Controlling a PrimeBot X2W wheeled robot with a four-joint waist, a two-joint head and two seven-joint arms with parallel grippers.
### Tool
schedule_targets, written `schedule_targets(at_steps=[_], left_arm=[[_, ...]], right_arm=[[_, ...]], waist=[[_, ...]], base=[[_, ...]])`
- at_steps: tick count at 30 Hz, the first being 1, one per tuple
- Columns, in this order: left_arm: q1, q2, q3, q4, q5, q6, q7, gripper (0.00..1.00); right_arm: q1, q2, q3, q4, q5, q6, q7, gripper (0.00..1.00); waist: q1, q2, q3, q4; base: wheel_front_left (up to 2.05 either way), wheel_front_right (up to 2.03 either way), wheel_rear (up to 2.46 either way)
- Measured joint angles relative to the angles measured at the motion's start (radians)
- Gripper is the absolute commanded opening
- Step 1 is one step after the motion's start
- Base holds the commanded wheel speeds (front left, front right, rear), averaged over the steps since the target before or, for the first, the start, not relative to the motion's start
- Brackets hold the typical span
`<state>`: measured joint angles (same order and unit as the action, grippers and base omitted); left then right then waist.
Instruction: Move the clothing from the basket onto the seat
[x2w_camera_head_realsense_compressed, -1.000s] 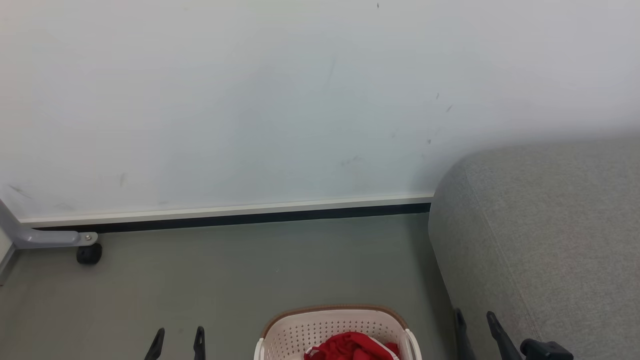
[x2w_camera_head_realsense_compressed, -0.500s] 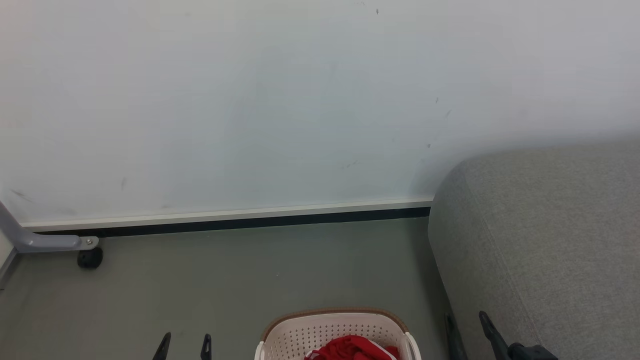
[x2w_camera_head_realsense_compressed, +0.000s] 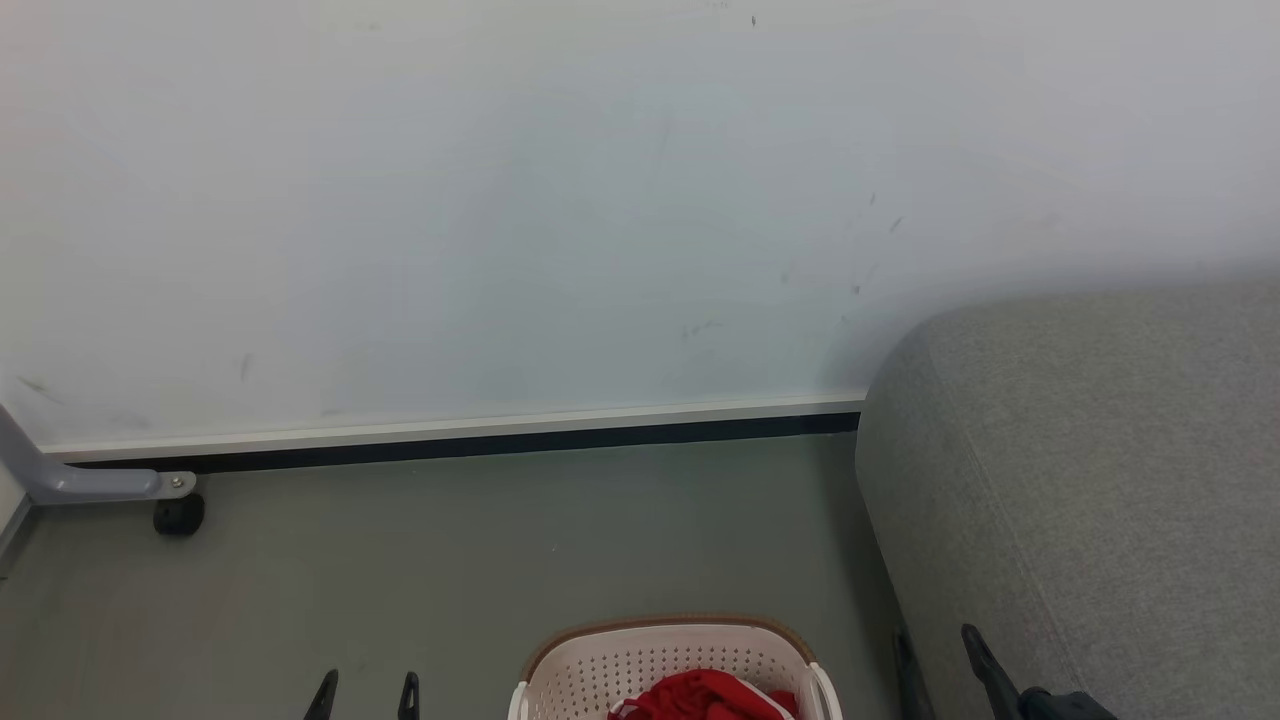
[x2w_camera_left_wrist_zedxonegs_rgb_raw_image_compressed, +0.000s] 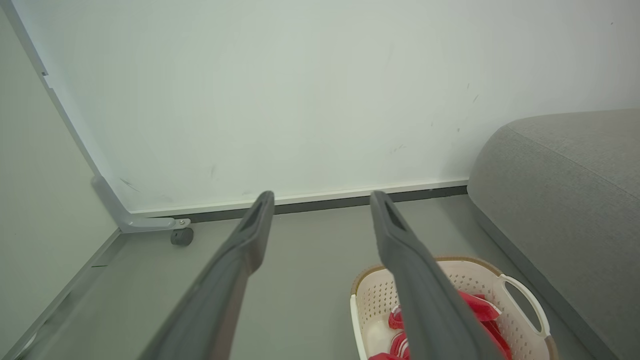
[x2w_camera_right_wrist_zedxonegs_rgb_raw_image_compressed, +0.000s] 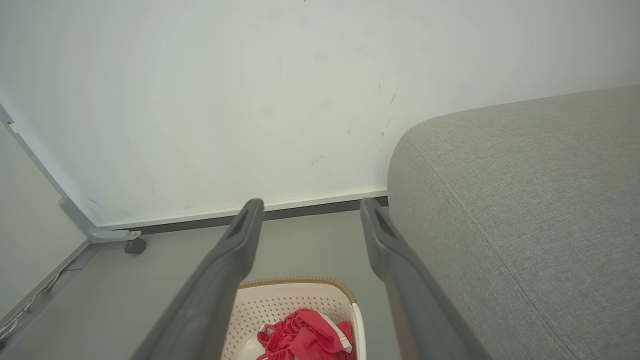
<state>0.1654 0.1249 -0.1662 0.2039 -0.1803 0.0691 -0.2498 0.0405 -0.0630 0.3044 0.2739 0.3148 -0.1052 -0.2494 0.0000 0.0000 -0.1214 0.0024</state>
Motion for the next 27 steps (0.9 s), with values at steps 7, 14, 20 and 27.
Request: schedule_targets(at_steps=[7,14,20,27], left_arm=[[0.000,-0.002,0.003,0.000,0.000,-0.008,0.000,1.00],[0.000,-0.003,0.009,-0.004,0.000,-0.008,0.000,1.00],[-0.001,-0.001,0.014,-0.015,0.002,-0.017,0.000,1.00],[-0.025,0.001,0.007,-0.020,0.011,-0.035,0.000,1.00]], right_arm=[[0.002,0.000,-0.002,0.000,0.000,0.001,0.000,1.00],[0.012,0.001,-0.006,-0.005,-0.007,0.001,0.000,1.00],[0.012,0.001,-0.009,-0.018,-0.012,0.006,0.000,1.00],[-0.002,0.001,-0.018,-0.039,-0.019,0.006,0.000,1.00]], waist=[[0.0000,0.0000,0.004,0.000],[0.0000,0.0000,0.016,-0.001],[0.0000,0.0000,0.042,-0.003],[0.0000,0.0001,0.090,-0.009]], base=[[0.00,0.00,0.00],[0.00,0.00,0.00],[0.00,0.00,0.00],[0.00,0.00,0.00]])
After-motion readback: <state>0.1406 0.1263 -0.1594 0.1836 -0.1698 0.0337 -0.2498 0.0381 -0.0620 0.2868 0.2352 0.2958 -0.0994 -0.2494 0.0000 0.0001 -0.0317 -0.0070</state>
